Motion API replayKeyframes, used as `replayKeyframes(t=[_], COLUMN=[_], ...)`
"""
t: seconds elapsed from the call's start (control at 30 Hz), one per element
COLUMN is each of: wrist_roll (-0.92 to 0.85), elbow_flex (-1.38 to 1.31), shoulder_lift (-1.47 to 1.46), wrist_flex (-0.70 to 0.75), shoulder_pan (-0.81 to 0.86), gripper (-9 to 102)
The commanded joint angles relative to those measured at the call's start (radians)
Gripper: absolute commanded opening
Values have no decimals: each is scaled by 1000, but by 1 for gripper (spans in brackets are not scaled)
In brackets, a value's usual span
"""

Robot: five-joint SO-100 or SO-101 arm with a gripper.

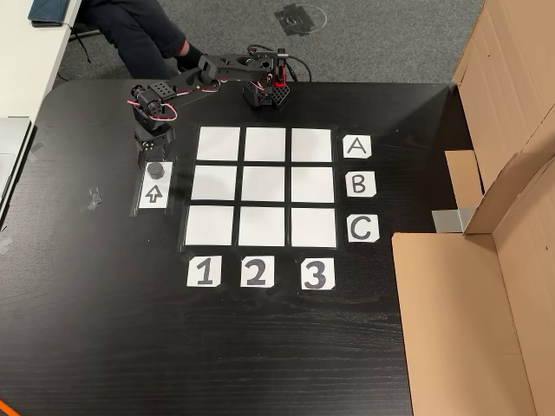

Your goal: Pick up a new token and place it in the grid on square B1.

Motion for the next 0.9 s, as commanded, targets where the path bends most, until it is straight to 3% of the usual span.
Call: replayKeyframes(t=[0.0, 0.87], wrist_roll=[6, 15], elbow_flex=[-52, -152], shoulder_lift=[-6, -112], wrist_flex=[3, -5], shoulder_pan=[8, 8], gripper=[26, 28])
